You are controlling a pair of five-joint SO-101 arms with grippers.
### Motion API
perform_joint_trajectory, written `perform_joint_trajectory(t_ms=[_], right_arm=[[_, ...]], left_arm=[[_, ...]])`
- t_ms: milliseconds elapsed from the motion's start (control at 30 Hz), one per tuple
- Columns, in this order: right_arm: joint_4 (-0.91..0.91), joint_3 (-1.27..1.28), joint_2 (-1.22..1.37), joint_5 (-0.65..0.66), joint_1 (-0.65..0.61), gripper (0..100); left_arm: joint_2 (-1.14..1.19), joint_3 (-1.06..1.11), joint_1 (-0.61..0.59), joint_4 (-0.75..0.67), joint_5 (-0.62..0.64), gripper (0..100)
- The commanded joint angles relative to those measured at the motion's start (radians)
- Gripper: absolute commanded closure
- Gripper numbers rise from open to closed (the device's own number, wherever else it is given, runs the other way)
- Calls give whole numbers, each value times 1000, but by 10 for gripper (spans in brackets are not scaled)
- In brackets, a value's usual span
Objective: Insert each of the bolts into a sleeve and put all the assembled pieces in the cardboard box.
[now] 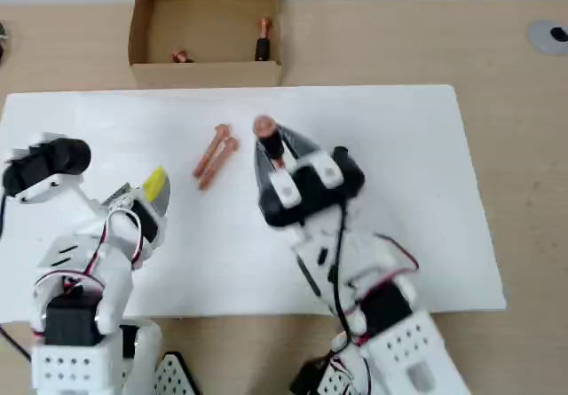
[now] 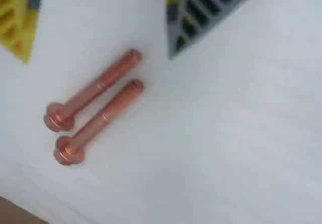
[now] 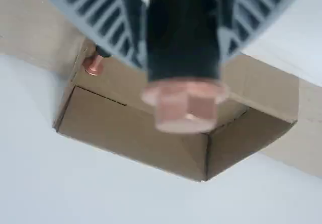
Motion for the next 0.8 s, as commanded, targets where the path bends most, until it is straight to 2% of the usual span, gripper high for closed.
perform_joint_trajectory(t_ms=[0, 267, 533, 767], right_arm=[[-69, -249, 277, 8, 15, 988], [-137, -636, 783, 11, 36, 988], [-137, -1113, 1264, 6, 145, 988], [-132, -1471, 1623, 6, 165, 988]], left_arm=[[-2, 44, -9, -94, -34, 807], [-2, 86, -12, -95, -41, 807], [-2, 87, -12, -95, -41, 807], [-2, 89, -11, -97, -41, 807]])
